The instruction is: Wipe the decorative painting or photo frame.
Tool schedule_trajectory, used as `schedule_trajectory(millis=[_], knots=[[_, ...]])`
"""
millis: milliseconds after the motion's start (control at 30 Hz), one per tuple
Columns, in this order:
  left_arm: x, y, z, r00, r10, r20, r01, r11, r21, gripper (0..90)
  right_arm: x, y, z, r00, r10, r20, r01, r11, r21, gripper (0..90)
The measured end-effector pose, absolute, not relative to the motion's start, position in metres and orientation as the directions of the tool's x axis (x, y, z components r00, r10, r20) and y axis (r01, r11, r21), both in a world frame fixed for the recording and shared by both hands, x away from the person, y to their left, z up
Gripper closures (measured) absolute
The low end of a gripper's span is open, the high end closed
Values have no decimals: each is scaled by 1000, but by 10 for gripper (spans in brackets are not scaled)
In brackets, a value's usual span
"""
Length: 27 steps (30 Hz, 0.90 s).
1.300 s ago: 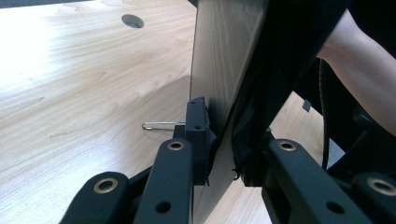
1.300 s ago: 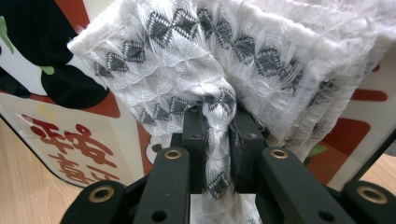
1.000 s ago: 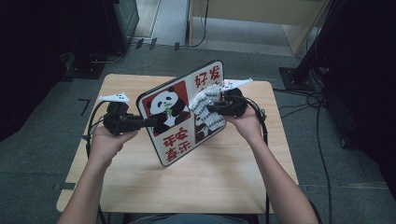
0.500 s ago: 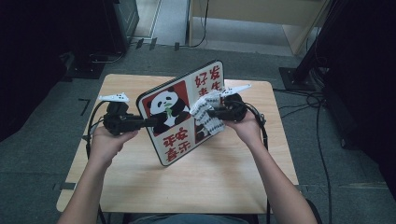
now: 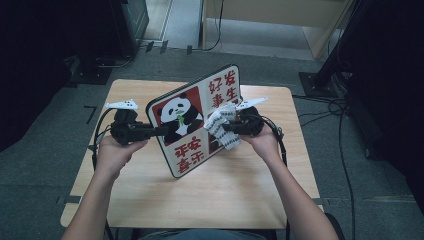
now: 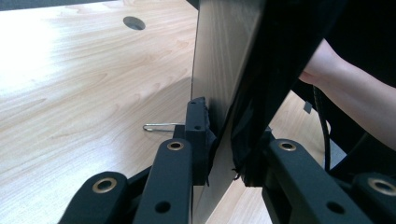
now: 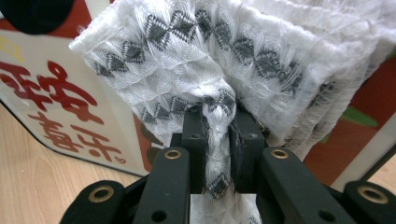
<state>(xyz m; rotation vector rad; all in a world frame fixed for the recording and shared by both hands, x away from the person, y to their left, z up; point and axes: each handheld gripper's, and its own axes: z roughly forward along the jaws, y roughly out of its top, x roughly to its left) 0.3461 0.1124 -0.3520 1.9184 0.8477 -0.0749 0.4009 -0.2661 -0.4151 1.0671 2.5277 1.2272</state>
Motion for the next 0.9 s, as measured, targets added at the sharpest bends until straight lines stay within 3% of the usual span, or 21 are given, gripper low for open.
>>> schedule_trajectory(millis=[900], knots=[[344, 113, -351, 757, 531, -380, 571, -257, 779, 779, 397, -272, -447, -718, 657, 230, 599, 413, 686, 797]])
